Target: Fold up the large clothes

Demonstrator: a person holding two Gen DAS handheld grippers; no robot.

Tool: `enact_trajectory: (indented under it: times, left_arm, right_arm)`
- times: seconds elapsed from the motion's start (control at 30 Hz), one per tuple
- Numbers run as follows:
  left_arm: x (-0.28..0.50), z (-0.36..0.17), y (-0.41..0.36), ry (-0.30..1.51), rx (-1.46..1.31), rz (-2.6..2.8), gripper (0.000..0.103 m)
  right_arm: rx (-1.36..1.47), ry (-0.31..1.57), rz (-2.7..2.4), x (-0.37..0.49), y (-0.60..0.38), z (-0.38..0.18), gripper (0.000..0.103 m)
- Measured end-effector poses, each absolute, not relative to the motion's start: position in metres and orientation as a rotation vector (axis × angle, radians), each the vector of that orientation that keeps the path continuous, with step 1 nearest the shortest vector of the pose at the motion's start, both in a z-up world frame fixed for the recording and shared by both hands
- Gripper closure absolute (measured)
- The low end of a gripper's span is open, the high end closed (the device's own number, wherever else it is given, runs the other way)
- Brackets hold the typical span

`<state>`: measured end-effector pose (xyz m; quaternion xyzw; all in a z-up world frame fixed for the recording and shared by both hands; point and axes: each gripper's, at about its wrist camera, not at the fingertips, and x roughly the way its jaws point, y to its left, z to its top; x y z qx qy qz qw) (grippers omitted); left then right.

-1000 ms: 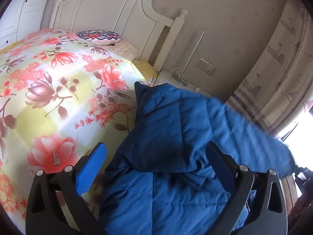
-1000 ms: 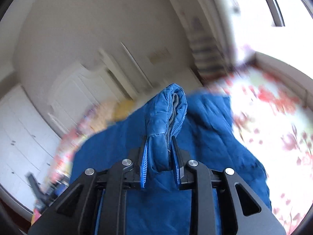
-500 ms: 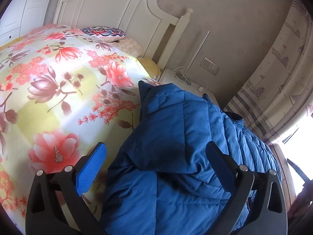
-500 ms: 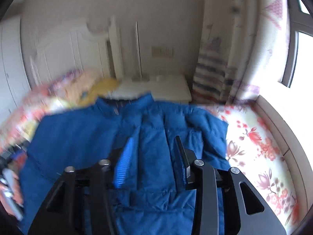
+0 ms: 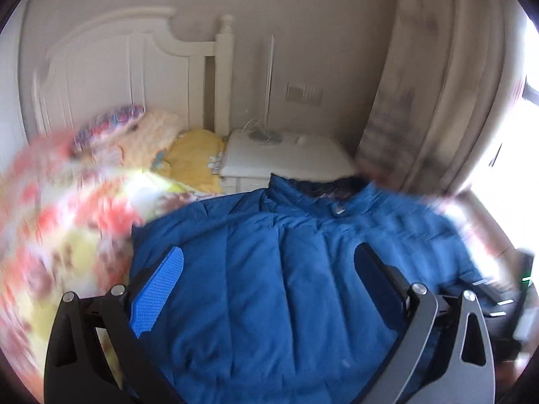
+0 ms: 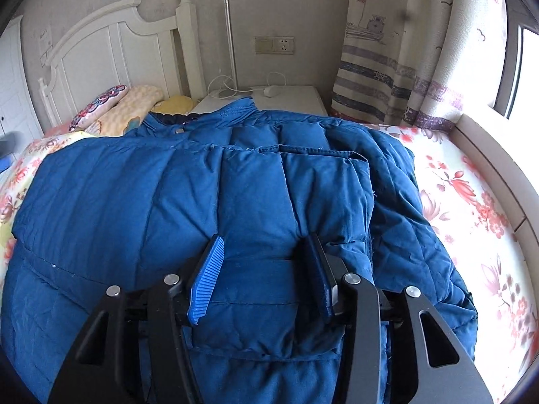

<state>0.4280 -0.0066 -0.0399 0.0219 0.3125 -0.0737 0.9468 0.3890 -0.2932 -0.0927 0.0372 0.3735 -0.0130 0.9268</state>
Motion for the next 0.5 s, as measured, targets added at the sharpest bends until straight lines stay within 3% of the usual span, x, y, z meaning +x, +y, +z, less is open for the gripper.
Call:
enact_trajectory:
  times: [0.1,0.2,0.4,0.5]
  left_arm:
    - [0.475,-0.099,-0.027,0.898,0.123,-0.095,0.002]
    - [0.473,-0.112,-0.038,0.867,0.202,-0.082,0.002]
    - [0.487,-0.062,-0.026,0.764,0.098,-0.093,0.002]
    - [0.536,-0.081,-0.003,0.892,0.036,-0.007,0.002]
  right_arm:
    - [0.087,0.765,-0.013,0.391,-0.295,-0.093,0.058]
    - [0.077,0.765,-0.006,0.393,-0.294,-0.093,0.054]
    - [0.054,0.773,0.009,0.396,-0.288,-0.094,0.044]
    - [0.065,0.771,0.020,0.397,-0.290,-0.095,0.043]
